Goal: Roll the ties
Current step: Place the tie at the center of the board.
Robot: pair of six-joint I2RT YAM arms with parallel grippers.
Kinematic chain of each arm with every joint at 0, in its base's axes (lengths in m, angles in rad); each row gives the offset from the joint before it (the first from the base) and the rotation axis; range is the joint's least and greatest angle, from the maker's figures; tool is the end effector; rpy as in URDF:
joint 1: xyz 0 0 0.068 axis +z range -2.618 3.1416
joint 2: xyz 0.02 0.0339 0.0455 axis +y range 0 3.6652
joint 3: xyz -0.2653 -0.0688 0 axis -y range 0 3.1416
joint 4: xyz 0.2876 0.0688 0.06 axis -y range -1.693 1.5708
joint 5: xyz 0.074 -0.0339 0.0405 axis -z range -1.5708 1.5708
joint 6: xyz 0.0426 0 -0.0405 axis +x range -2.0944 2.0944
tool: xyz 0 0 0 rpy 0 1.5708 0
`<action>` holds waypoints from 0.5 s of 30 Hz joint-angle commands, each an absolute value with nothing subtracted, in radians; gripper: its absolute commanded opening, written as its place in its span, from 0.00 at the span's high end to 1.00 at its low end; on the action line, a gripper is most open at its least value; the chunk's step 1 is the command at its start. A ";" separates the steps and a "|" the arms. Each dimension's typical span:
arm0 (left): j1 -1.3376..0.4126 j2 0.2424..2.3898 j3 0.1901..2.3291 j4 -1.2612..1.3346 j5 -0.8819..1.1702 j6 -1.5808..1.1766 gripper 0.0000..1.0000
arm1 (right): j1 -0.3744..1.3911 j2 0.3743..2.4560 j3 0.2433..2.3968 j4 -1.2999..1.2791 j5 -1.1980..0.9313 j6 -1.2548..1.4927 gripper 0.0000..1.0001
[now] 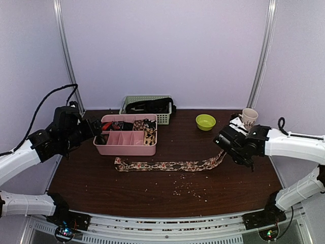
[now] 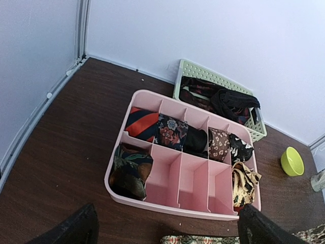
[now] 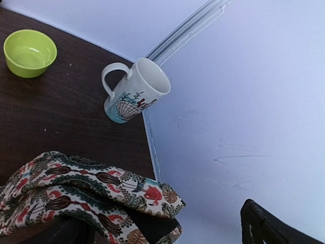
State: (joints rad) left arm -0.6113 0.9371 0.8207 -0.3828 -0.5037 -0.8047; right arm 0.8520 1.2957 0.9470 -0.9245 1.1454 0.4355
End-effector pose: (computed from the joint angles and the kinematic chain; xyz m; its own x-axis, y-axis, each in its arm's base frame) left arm 0.2192 -0.1285 0.3002 -0.3840 -0.5016 -0.7752 -0.1746 0.8639 -0.4725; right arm 0.2041 0.1743 0.2394 -0.6276 -0.4529 -0.6332 0.1434 0.7322 -0.6659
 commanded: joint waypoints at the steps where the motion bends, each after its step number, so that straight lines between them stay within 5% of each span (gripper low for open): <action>1: -0.579 0.940 0.798 -0.307 -0.411 -0.706 0.02 | 0.815 1.139 0.982 -1.001 1.198 0.486 0.01; 10: -0.577 0.999 0.853 -0.287 -0.366 -0.651 0.02 | 0.765 0.957 0.906 -0.734 1.259 0.073 0.00; 15: -0.576 1.048 0.869 -0.229 -0.255 -0.584 0.02 | 0.762 1.116 0.903 -0.766 1.199 -0.016 0.00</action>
State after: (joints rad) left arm -0.5831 1.0161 0.8272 -0.3264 -0.3630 -0.6655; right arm 0.7650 0.9882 0.9169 -0.7883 1.1976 0.1230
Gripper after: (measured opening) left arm 0.978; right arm 0.995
